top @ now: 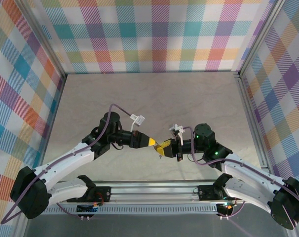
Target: Lock with the key
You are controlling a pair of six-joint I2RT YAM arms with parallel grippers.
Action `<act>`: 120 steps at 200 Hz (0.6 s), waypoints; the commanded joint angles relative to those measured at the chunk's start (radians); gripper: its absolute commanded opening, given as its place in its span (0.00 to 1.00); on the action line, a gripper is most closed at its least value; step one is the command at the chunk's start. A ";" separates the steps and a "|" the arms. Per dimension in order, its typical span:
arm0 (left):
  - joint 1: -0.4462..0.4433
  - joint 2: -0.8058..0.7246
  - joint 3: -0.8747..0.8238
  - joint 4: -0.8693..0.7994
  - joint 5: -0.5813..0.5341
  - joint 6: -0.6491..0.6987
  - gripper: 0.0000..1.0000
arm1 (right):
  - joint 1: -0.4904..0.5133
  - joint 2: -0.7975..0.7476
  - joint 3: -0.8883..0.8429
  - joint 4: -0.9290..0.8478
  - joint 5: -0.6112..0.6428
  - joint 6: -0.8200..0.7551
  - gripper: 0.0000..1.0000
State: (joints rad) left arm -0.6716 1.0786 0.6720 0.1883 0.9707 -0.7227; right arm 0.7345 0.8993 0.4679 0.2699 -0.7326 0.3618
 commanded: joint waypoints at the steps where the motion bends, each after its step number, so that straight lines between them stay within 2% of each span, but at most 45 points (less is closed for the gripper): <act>1: -0.038 -0.058 0.005 0.194 0.141 -0.044 0.00 | -0.010 0.034 0.022 0.012 -0.018 0.019 0.00; 27: -0.052 -0.086 -0.006 0.244 0.165 -0.067 0.00 | -0.015 0.049 0.037 0.023 -0.059 0.028 0.00; 120: -0.092 -0.144 -0.025 0.242 0.207 -0.079 0.00 | -0.033 0.113 0.083 0.094 -0.190 0.081 0.00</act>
State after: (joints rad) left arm -0.7113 0.9737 0.6437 0.2981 1.0481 -0.7742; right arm 0.7189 0.9646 0.5205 0.3824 -0.9886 0.4244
